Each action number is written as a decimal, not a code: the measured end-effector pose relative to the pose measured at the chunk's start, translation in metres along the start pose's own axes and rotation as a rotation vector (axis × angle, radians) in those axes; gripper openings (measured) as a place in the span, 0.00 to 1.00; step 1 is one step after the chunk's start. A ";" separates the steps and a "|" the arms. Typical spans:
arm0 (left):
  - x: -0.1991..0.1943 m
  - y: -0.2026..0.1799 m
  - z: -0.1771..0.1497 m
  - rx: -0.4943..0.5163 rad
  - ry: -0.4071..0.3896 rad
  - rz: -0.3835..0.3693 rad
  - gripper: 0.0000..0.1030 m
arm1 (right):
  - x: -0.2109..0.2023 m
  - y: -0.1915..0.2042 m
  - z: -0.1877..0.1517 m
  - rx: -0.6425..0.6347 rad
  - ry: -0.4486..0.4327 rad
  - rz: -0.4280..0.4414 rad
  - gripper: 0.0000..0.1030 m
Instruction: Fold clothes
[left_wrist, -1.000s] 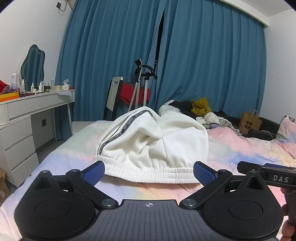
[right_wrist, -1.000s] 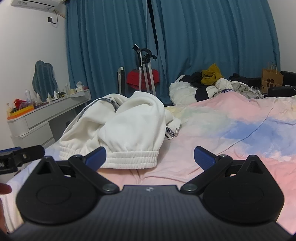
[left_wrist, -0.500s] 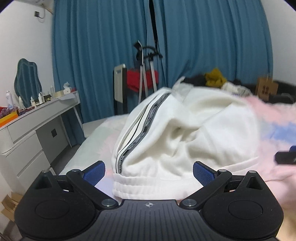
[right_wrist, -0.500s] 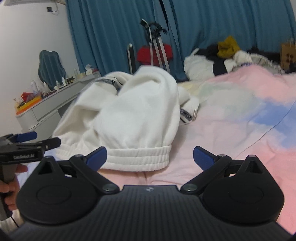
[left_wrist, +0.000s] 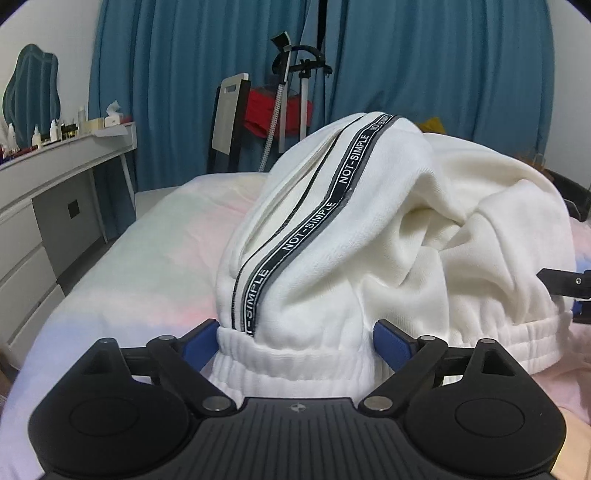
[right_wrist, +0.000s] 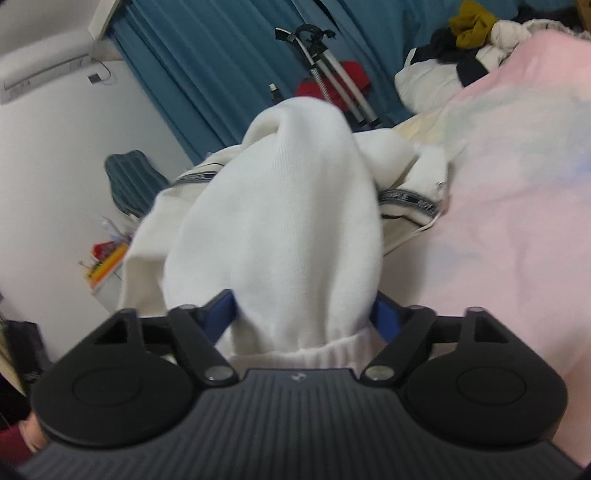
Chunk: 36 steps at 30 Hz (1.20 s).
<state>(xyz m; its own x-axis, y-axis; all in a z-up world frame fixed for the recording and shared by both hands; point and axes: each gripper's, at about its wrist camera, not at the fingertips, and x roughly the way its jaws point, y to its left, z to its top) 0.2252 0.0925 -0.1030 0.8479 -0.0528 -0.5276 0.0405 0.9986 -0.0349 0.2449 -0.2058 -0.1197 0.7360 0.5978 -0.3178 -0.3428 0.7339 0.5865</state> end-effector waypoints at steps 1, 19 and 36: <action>0.003 0.004 0.000 -0.017 -0.002 0.000 0.86 | -0.001 0.004 -0.001 -0.011 -0.008 0.004 0.70; -0.086 0.013 0.105 -0.201 -0.181 -0.120 0.14 | -0.097 0.083 -0.017 0.024 -0.009 0.079 0.28; -0.046 0.152 0.153 -0.227 -0.012 0.239 0.15 | 0.040 0.170 -0.096 0.051 0.274 0.244 0.23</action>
<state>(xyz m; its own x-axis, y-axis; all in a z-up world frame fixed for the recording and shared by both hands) 0.2737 0.2482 0.0459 0.8253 0.1838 -0.5340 -0.2776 0.9554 -0.1003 0.1603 -0.0265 -0.1043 0.4502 0.8224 -0.3477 -0.4542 0.5462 0.7039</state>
